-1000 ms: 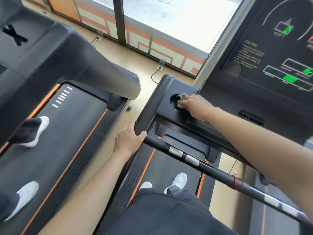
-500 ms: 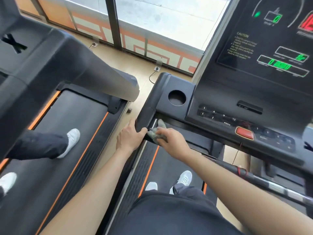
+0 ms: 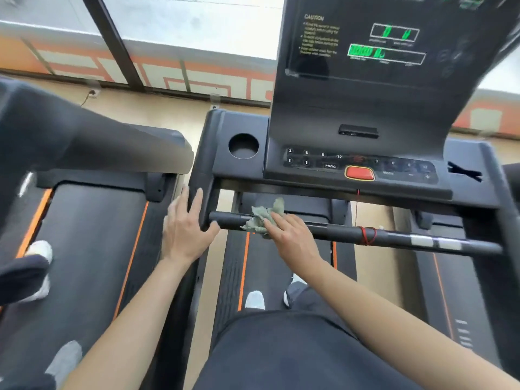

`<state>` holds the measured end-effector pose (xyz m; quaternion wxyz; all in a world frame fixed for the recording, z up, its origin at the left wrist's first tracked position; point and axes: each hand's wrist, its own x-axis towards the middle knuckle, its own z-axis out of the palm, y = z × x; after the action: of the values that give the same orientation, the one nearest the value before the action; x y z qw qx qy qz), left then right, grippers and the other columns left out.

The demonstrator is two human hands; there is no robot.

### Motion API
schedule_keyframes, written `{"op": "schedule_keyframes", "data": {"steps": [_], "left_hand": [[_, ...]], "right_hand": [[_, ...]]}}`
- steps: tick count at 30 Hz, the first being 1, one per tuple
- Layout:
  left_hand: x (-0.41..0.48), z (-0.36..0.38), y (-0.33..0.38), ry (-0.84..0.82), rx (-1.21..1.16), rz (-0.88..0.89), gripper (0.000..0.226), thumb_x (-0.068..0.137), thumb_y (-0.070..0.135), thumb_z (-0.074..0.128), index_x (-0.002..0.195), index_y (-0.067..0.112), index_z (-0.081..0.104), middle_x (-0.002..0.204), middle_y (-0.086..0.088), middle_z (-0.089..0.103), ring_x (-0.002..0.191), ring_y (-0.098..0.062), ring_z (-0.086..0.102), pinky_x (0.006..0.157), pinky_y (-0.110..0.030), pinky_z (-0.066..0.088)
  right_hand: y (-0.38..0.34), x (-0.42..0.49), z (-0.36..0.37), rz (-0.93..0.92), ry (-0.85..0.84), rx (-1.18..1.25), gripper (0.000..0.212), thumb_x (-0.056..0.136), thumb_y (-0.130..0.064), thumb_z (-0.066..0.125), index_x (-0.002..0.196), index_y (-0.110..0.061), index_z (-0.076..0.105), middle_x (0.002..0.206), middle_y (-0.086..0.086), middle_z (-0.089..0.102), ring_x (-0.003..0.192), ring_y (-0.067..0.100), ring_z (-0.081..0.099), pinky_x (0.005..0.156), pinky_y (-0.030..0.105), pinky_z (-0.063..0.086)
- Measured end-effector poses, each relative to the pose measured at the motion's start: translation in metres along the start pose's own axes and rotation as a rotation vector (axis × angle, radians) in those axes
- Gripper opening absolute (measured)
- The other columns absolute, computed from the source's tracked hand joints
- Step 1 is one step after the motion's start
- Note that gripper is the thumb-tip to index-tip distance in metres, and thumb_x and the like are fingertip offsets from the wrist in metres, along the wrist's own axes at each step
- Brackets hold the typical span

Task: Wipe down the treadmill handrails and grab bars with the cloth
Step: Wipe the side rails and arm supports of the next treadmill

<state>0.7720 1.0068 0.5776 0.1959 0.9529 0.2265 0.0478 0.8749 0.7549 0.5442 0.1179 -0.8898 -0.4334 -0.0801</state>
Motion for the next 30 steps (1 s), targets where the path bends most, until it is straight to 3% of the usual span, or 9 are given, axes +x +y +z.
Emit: {"op": "schedule_keyframes", "data": {"steps": [3, 6, 10, 14, 17, 21, 27, 30], "left_hand": [[0.0, 0.001, -0.006, -0.061, 0.041, 0.104, 0.076, 0.077, 0.043, 0.072, 0.149, 0.03, 0.05, 0.168, -0.009, 0.018, 0.146, -0.037, 0.026, 0.104, -0.059, 0.042], [0.001, 0.002, -0.006, -0.062, 0.031, 0.097, 0.063, 0.077, 0.038, 0.078, 0.138, 0.031, 0.062, 0.168, -0.006, 0.018, 0.146, -0.036, 0.025, 0.103, -0.061, 0.045], [0.0, 0.004, -0.004, -0.018, 0.001, 0.091, 0.047, 0.083, 0.027, 0.078, 0.129, 0.027, 0.069, 0.168, -0.005, 0.021, 0.146, -0.035, 0.026, 0.104, -0.06, 0.044], [-0.001, 0.001, -0.002, -0.006, -0.034, 0.056, 0.043, 0.084, 0.026, 0.078, 0.126, 0.03, 0.07, 0.167, 0.0, 0.023, 0.148, -0.03, 0.025, 0.093, -0.062, 0.051], [0.0, -0.002, -0.002, 0.006, -0.058, 0.054, 0.04, 0.083, 0.025, 0.079, 0.122, 0.031, 0.072, 0.166, 0.002, 0.026, 0.147, -0.027, 0.026, 0.093, -0.061, 0.052], [0.0, -0.002, -0.003, 0.013, -0.093, 0.037, 0.038, 0.083, 0.025, 0.079, 0.119, 0.034, 0.073, 0.165, 0.005, 0.029, 0.145, -0.024, 0.027, 0.093, -0.06, 0.052], [0.0, 0.0, -0.004, -0.004, -0.087, 0.035, 0.037, 0.084, 0.027, 0.078, 0.119, 0.036, 0.072, 0.166, 0.006, 0.026, 0.146, -0.025, 0.026, 0.092, -0.06, 0.053], [-0.002, 0.002, -0.002, -0.018, -0.067, 0.027, 0.036, 0.087, 0.028, 0.075, 0.122, 0.035, 0.07, 0.168, 0.007, 0.021, 0.147, -0.028, 0.028, 0.092, -0.06, 0.053]], "right_hand": [[0.025, -0.03, -0.015, 0.103, 0.056, -0.066, 0.049, 0.075, -0.003, 0.074, 0.122, -0.016, 0.067, 0.126, 0.004, 0.067, 0.097, 0.029, 0.059, 0.09, 0.039, 0.045], [0.047, -0.058, -0.031, 0.284, 0.121, -0.094, 0.035, 0.082, -0.016, 0.072, 0.117, -0.019, 0.071, 0.122, -0.001, 0.069, 0.096, 0.029, 0.061, 0.085, 0.042, 0.047], [0.071, -0.082, -0.047, 0.434, 0.179, -0.119, 0.024, 0.079, -0.023, 0.076, 0.103, -0.021, 0.076, 0.108, -0.001, 0.072, 0.094, 0.032, 0.06, 0.081, 0.042, 0.044], [0.075, -0.089, -0.054, 0.52, 0.255, -0.088, 0.01, 0.076, -0.021, 0.073, 0.083, -0.014, 0.075, 0.11, 0.004, 0.071, 0.097, 0.033, 0.057, 0.079, 0.041, 0.044], [0.071, -0.084, -0.053, 0.52, 0.271, -0.056, 0.011, 0.073, -0.014, 0.077, 0.082, -0.01, 0.072, 0.113, 0.004, 0.072, 0.099, 0.034, 0.06, 0.081, 0.043, 0.052], [0.057, -0.065, -0.05, 0.548, 0.25, 0.078, 0.033, 0.062, 0.002, 0.085, 0.091, -0.009, 0.073, 0.087, 0.004, 0.074, 0.084, 0.032, 0.066, 0.072, 0.038, 0.057], [0.015, -0.028, -0.044, 0.353, 0.099, 0.19, 0.015, 0.07, -0.02, 0.076, 0.079, -0.016, 0.064, 0.08, -0.002, 0.072, 0.08, 0.028, 0.063, 0.069, 0.036, 0.049], [0.002, -0.018, -0.041, 0.335, 0.026, 0.241, 0.019, 0.068, -0.013, 0.077, 0.077, -0.017, 0.061, 0.077, -0.001, 0.069, 0.079, 0.029, 0.061, 0.068, 0.035, 0.046]]}}
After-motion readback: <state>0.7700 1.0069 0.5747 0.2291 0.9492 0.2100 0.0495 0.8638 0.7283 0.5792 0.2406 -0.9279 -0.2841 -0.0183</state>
